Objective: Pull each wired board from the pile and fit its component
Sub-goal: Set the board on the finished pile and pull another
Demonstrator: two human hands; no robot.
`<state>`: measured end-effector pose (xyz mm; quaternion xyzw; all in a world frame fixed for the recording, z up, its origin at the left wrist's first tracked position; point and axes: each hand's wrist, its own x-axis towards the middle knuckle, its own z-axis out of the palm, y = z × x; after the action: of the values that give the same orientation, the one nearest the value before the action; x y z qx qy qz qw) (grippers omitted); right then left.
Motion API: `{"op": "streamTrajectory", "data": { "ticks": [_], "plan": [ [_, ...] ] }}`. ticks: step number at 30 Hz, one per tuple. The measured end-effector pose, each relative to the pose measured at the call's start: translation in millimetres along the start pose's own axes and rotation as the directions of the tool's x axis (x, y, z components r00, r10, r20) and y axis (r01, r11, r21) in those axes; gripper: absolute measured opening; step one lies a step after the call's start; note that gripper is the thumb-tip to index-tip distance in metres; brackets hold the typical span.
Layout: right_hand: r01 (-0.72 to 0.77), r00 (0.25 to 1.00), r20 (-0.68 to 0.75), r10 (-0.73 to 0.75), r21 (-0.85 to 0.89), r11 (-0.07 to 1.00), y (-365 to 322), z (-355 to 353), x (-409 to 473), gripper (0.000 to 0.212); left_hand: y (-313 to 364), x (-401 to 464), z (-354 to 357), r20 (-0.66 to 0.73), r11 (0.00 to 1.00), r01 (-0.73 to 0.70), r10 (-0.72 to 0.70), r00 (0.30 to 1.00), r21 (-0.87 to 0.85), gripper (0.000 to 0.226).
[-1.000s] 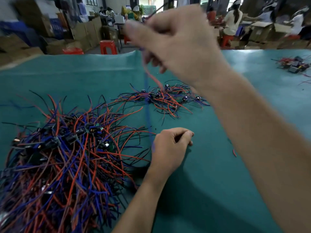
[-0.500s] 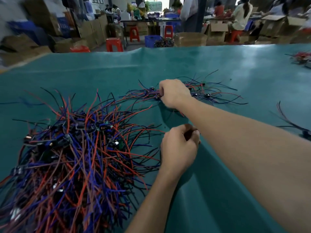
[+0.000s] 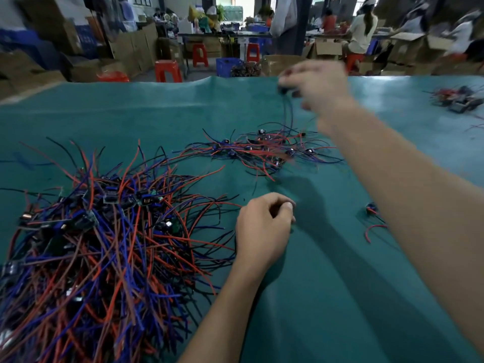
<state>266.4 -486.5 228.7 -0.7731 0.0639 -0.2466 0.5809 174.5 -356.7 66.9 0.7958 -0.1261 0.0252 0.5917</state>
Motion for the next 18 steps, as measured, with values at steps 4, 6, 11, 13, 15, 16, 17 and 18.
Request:
{"op": "streamTrajectory", "data": {
  "ticks": [4, 6, 11, 13, 15, 16, 17, 18],
  "plan": [
    [-0.011, 1.000, 0.007, 0.009, 0.464, 0.886, -35, -64, -44, 0.007, 0, 1, 0, -0.036, 0.997, 0.016, -0.019, 0.999, -0.077, 0.016],
    [-0.106, 0.993, 0.108, 0.051, 0.598, 0.794, -29, -81, -75, 0.016, 0, 2, 0, -0.038, 0.993, 0.031, -0.036, 0.999, -0.112, 0.017],
    [-0.385, 0.923, 0.197, 0.331, 0.517, 0.765, 41, -65, -127, 0.026, 7, 0, -3, 0.010, 0.953, 0.076, -0.077, 0.997, -0.292, 0.032],
    [-0.406, 0.913, 0.154, 0.377, 0.424, 0.809, 69, -46, -144, 0.017, 9, -2, -2, 0.098, 0.949, 0.105, -0.079, 0.992, -0.298, 0.049],
    [-0.403, 0.913, 0.120, 0.389, 0.400, 0.823, 85, -31, -152, 0.014, 7, -3, -2, 0.150, 0.982, 0.031, -0.003, 0.989, -0.188, 0.058],
    [-0.398, 0.916, 0.112, 0.385, 0.386, 0.832, 91, -27, -154, 0.013, 5, -2, -3, 0.162, 0.986, -0.019, 0.046, 0.986, -0.163, 0.055],
    [-0.389, 0.920, 0.111, 0.376, 0.376, 0.841, 94, -26, -154, 0.012, 4, -1, -4, 0.173, 0.982, -0.052, 0.084, 0.981, -0.182, 0.046],
    [-0.378, 0.925, 0.112, 0.363, 0.378, 0.845, 97, -26, -153, 0.013, 2, -1, -5, 0.187, 0.972, -0.062, 0.105, 0.977, -0.226, 0.033]
  ]
}}
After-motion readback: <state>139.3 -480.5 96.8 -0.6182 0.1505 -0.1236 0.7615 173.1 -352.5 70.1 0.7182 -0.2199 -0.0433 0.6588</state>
